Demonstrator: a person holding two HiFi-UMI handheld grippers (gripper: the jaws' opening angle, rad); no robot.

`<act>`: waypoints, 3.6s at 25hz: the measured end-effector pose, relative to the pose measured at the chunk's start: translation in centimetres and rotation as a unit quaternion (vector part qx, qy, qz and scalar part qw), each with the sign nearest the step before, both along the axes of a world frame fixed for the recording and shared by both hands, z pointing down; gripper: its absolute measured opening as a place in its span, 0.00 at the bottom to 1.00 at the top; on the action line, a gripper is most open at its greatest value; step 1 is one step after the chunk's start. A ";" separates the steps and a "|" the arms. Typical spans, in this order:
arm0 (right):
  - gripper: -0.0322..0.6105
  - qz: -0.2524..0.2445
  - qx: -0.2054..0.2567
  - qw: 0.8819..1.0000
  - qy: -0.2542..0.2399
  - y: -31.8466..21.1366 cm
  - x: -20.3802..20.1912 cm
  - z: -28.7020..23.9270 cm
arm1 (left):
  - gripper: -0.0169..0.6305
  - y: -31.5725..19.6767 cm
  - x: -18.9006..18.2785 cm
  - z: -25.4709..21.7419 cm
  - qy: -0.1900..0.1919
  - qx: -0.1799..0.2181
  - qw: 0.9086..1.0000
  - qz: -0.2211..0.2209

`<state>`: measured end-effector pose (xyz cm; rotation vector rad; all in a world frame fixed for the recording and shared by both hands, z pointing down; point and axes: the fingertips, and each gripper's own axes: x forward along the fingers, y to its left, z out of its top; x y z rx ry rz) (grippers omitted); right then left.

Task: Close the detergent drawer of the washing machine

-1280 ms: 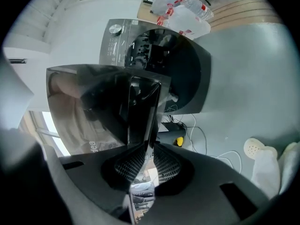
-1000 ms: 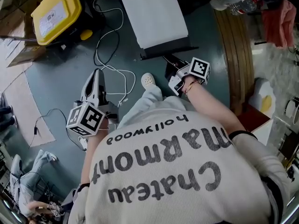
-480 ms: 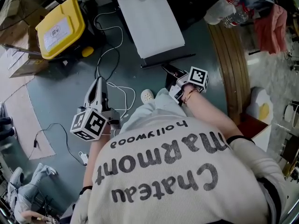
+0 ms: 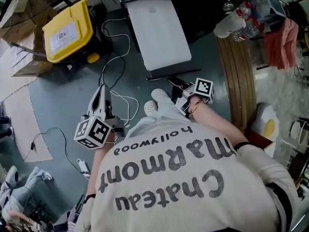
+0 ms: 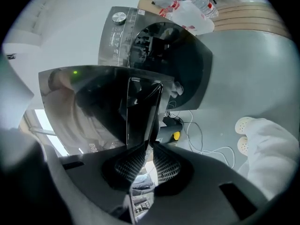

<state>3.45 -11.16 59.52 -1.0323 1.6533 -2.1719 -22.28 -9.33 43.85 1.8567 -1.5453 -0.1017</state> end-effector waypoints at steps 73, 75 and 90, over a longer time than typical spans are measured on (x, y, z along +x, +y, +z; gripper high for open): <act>0.15 -0.101 0.031 0.994 -0.015 -8.8 -3.2 -2.0 | 0.04 -5.0 -1.3 -2.4 -0.021 0.014 0.997 -0.075; 0.15 -0.100 0.031 0.994 -0.014 -9.0 -3.3 -2.0 | 0.04 -5.1 -1.4 -2.4 -0.021 0.015 0.997 -0.075; 0.15 -0.088 0.039 0.995 -0.009 -11.0 -3.6 -2.0 | 0.04 -5.4 -2.3 -2.6 -0.024 0.020 0.996 -0.085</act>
